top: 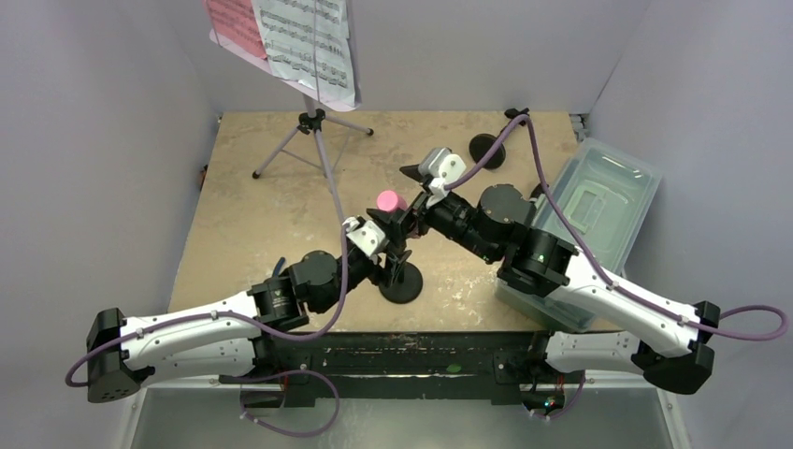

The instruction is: Set up the instrument practice props

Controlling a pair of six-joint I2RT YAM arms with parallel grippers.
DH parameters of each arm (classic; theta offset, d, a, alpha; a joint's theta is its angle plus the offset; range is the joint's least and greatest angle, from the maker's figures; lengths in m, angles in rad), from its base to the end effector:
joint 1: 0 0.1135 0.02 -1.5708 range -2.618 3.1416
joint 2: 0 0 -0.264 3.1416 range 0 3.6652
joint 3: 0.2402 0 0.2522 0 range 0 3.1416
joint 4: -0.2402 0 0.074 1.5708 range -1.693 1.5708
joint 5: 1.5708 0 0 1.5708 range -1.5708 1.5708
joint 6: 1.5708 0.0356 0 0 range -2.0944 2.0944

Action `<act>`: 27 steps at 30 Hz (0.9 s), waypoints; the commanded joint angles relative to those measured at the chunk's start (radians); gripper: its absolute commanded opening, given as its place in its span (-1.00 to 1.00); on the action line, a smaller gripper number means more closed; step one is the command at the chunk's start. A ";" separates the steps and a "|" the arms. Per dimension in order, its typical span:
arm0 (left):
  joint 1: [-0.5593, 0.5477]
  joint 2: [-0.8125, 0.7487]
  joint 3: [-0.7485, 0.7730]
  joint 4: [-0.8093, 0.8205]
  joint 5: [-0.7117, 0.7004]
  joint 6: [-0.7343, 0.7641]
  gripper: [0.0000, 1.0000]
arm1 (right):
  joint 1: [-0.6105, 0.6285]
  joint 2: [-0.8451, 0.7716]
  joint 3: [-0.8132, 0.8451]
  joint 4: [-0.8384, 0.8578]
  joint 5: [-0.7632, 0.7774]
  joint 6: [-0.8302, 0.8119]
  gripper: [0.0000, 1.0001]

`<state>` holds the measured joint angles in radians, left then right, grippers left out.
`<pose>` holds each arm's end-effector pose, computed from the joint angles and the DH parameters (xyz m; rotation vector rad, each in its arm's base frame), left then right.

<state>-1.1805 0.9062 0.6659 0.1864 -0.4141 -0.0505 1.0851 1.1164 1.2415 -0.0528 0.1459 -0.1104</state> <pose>0.0954 -0.1941 0.3155 0.5962 1.5438 -0.6096 0.1206 0.2175 0.4487 -0.7626 1.3340 0.6723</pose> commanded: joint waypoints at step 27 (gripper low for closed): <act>-0.002 -0.115 0.292 -0.307 -0.562 0.022 -0.48 | 0.004 -0.173 -0.028 0.004 0.279 0.131 0.98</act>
<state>-1.1805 0.8291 0.8692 -0.1879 -0.7860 -0.1070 1.0863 0.9623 1.2213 -0.0818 0.3912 0.0265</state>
